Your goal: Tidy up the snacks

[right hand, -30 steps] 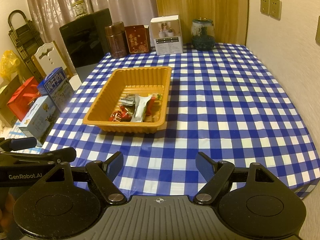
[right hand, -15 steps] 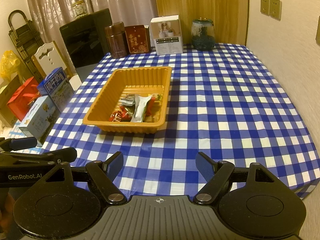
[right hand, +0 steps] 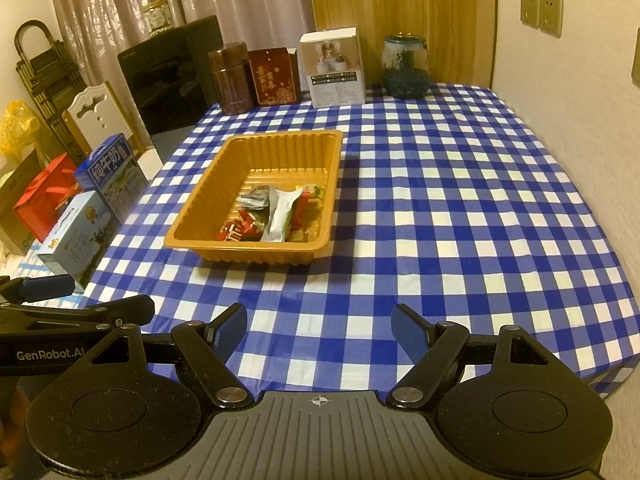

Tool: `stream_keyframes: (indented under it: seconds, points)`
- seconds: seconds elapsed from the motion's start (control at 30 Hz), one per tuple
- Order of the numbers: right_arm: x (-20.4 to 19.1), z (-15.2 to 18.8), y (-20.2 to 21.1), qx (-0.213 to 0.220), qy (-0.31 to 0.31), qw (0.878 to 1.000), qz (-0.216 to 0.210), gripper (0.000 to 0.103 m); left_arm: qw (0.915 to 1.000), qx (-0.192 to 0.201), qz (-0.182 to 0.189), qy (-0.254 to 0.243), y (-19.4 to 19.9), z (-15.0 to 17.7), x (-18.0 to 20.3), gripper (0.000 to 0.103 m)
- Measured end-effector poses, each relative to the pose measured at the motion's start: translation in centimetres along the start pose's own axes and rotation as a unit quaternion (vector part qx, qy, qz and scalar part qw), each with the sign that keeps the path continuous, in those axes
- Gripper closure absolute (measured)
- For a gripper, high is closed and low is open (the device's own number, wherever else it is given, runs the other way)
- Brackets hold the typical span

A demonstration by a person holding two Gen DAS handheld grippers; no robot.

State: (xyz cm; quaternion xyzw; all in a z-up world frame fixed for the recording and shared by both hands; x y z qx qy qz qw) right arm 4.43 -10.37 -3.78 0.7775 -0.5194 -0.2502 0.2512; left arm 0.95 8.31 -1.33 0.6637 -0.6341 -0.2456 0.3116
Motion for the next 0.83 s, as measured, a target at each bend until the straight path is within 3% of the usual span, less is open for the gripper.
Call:
stream_keyframes:
  seconds: [0.83]
  points:
    - [-0.04,0.52,-0.53,-0.004,-0.005,1.0,0.0,0.024,1.0,0.003,0.001,0.001,-0.6,0.47,0.13,0.0]
Point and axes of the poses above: each gripper's, at about its wrist camera, not at the fingertips, and y roughly against the way its jaws point, x to its right, z to its underside, the point moved 3 cm from there along -y, roughly the way its jaws point, and after that the axes turned 4 degrees about z, right-handed, at the moved point
